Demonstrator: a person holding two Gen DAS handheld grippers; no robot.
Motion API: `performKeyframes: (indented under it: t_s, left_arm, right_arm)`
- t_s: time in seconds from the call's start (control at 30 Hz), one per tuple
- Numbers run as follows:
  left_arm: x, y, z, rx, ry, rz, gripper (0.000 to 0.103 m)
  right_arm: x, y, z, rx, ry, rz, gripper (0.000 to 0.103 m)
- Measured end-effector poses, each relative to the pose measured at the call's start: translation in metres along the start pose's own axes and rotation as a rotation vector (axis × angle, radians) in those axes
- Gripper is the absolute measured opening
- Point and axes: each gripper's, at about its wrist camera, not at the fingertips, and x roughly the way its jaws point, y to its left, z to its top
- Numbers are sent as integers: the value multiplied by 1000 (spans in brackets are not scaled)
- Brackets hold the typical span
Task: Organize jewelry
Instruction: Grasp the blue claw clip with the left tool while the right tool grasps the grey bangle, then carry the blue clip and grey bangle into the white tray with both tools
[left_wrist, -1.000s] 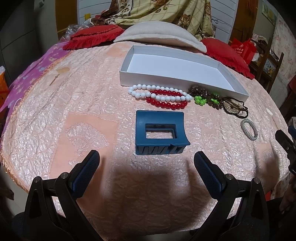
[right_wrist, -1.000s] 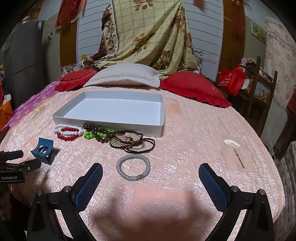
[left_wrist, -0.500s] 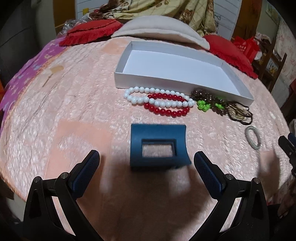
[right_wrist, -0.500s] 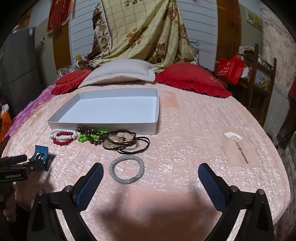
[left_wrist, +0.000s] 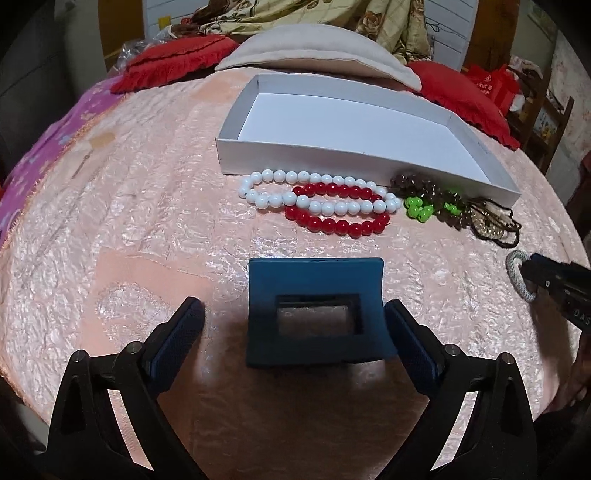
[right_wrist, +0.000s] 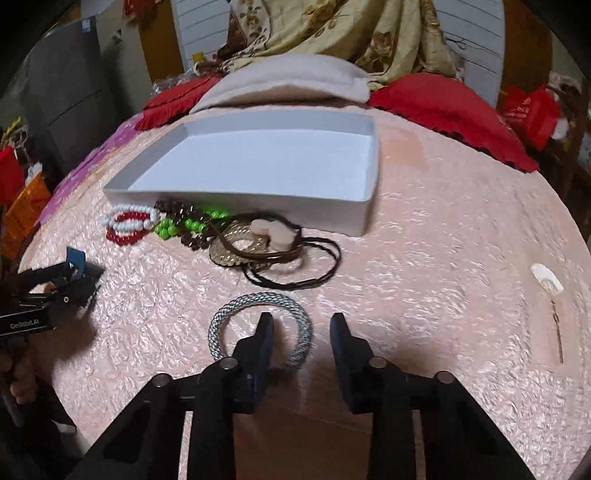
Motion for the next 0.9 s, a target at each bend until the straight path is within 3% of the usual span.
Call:
performKeyframes:
  t_s: [0.13, 0.2, 0.33, 0.5, 0.6, 0.63, 0.9]
  left_arm:
    - [-1, -5, -1, 26, -9, 24, 84]
    - [-4, -7, -2, 38, -22, 23, 65]
    - [-5, -6, -3, 35, -27, 12, 64]
    - [-8, 0, -3, 7, -37, -56, 64]
    - [-13, 2, -2, -7, -60, -75, 64]
    - [-16, 3, -2, -11, -73, -76, 64]
    - [-21, -1, -2, -17, -90, -49, 64]
  right_arm:
    - [3, 8, 0, -38, -7, -25, 24]
    - [2, 9, -1, -46, -7, -32, 23]
    - [1, 8, -3, -29, -15, -39, 23]
    - [1, 11, -2, -37, -14, -55, 23]
    - [1, 15, -2, -54, -10, -74, 6]
    - [0, 17, -3, -57, -13, -84, 6]
    - [-32, 23, -5, 5, -134, -73, 6]
